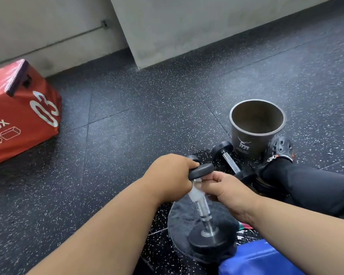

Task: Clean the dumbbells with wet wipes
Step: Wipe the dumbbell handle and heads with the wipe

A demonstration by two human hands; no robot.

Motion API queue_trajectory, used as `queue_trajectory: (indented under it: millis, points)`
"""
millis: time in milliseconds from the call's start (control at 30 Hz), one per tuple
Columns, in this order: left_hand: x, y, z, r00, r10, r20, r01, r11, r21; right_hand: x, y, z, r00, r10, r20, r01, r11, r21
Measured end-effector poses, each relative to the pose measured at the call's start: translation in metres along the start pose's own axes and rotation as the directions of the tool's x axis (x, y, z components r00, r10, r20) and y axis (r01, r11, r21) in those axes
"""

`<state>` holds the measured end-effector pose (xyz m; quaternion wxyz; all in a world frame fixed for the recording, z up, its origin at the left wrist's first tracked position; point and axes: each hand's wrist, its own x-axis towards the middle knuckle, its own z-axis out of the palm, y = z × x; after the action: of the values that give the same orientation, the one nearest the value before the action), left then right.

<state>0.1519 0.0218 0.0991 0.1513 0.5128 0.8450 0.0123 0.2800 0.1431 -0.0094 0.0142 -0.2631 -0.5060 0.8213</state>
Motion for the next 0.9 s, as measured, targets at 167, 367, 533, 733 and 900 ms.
queue_trajectory:
  millis: [167, 367, 533, 733, 900]
  points:
    - [-0.001, 0.005, -0.001, 1.000, -0.026, 0.012, 0.026, 1.000, 0.004, -0.005, 0.001, 0.004, 0.997, -0.043, 0.058, 0.051, 0.989, -0.139]
    - [-0.002, 0.007, 0.000, 0.998, -0.061, 0.020, 0.061, 0.998, 0.028, 0.003, 0.004, 0.009, 0.988, -0.054, 0.142, 0.087, 0.967, -0.238]
    - [-0.006, 0.003, -0.001, 0.995, -0.088, 0.042, 0.088, 0.996, 0.010, 0.010, 0.004, 0.016, 0.978, -0.040, 0.205, 0.089, 0.968, -0.235]
    - [-0.017, -0.007, -0.010, 0.981, -0.158, 0.109, 0.178, 0.961, -0.210, 0.018, 0.005, 0.020, 0.971, -0.024, 0.238, 0.078, 0.973, -0.219]
    - [-0.007, -0.030, 0.002, 0.935, -0.210, 0.284, 0.349, 0.680, -0.645, 0.018, 0.012, 0.022, 0.980, -0.064, 0.188, 0.118, 0.949, -0.291]
